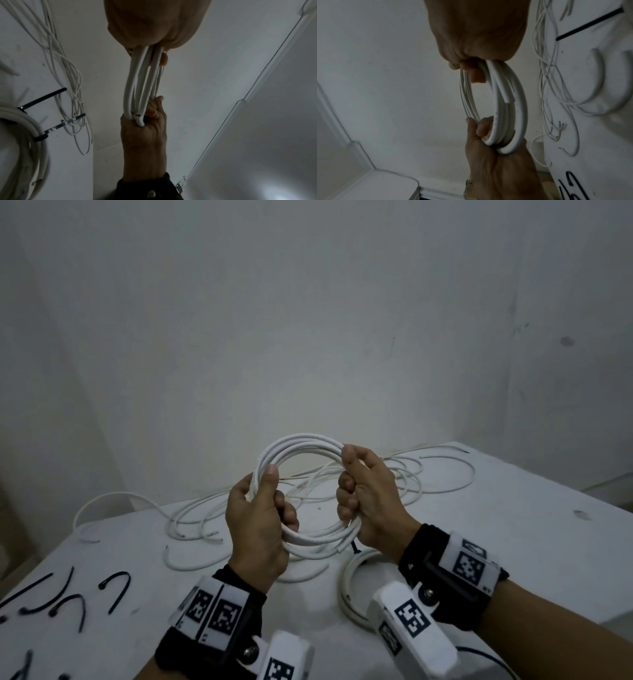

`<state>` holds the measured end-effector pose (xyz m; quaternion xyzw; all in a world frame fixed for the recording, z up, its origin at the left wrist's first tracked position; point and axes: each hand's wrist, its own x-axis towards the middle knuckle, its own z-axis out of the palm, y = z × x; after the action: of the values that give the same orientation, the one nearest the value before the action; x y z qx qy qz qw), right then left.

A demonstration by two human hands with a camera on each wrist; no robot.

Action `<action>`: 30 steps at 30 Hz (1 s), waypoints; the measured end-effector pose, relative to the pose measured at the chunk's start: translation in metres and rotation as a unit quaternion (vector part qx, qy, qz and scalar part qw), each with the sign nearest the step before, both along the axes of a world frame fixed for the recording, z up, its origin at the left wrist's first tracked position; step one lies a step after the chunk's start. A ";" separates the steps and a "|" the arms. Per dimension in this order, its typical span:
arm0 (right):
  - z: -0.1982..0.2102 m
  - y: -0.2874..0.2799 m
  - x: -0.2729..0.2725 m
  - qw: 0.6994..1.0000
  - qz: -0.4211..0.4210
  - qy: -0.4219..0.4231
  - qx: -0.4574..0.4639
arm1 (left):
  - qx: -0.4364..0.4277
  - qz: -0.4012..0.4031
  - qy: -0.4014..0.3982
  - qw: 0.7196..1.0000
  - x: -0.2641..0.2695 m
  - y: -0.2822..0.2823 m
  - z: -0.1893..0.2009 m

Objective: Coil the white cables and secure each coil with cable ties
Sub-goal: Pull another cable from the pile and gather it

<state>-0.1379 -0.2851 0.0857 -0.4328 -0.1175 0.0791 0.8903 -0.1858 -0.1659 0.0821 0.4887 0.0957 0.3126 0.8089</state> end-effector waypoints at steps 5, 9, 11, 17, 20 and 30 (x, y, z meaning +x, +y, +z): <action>0.002 0.000 0.008 0.999 0.007 0.048 0.013 | 0.070 -0.013 -0.007 0.997 -0.011 0.004 -0.005; 0.001 0.002 0.010 0.998 0.008 0.063 0.002 | 0.289 0.065 0.025 0.955 -0.022 0.006 -0.012; 0.000 0.003 0.010 0.998 0.003 0.069 -0.007 | 0.466 0.158 -0.020 0.870 -0.030 0.008 -0.012; 0.005 0.014 0.002 0.998 -0.010 0.043 -0.049 | 0.647 -0.080 0.161 0.741 -0.032 -0.008 -0.012; 0.006 0.016 0.004 0.995 0.030 0.080 -0.050 | 0.674 -0.078 0.133 0.722 -0.029 0.000 -0.011; 0.010 0.003 0.013 0.832 0.100 -0.155 -0.523 | 0.379 -0.256 0.187 0.870 -0.035 0.051 0.018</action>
<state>-0.1254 -0.2826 0.0953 -0.8261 -0.2373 0.1489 0.4889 -0.2211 -0.1147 0.1001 0.8141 -0.0089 0.0094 0.5805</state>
